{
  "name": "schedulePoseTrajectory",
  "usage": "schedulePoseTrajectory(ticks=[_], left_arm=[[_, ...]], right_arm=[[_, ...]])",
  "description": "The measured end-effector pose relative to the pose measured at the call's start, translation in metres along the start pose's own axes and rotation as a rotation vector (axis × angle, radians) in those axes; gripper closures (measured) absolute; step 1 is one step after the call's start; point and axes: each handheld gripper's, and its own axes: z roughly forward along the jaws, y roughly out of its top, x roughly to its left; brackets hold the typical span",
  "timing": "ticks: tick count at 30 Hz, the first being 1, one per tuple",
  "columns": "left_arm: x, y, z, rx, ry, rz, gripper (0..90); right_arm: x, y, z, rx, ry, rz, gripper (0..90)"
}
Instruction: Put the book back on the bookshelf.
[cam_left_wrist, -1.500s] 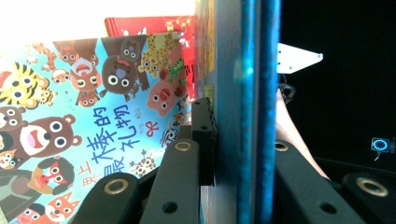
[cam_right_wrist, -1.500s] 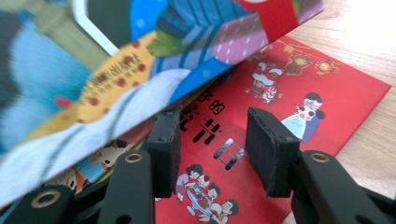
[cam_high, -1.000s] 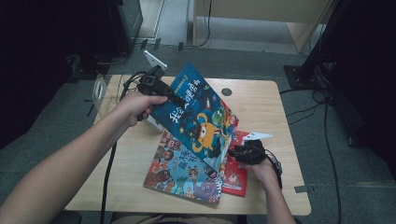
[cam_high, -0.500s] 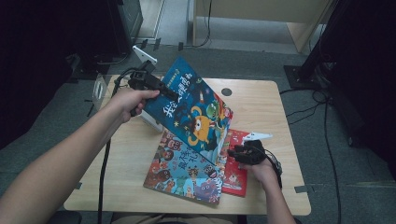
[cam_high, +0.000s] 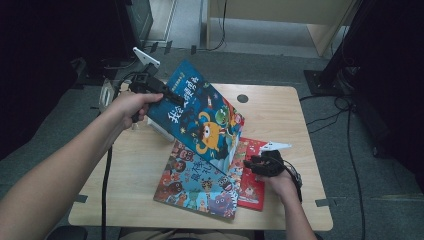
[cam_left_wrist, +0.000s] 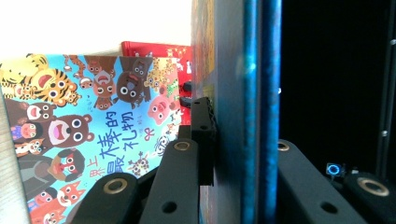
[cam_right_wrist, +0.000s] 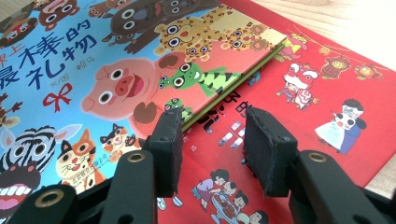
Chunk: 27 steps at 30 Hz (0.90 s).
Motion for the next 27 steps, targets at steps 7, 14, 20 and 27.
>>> schedulePoseTrajectory(ticks=[7,14,20,27], left_arm=[[0.004,0.000,-0.011,-0.023,-0.043,-0.022,82.0],[0.008,0.000,-0.020,-0.044,-0.051,-0.024,81.4],[0.014,0.000,-0.032,-0.062,-0.037,-0.028,81.5],[0.018,0.001,-0.052,-0.101,-0.013,-0.038,81.3]], right_arm=[[0.000,0.000,0.000,-0.001,0.000,-0.002,57.0],[0.000,0.000,0.000,-0.001,-0.004,-0.005,57.8],[0.000,0.000,0.000,-0.002,-0.004,-0.001,57.7],[0.001,0.000,0.000,0.000,-0.002,0.004,57.6]])
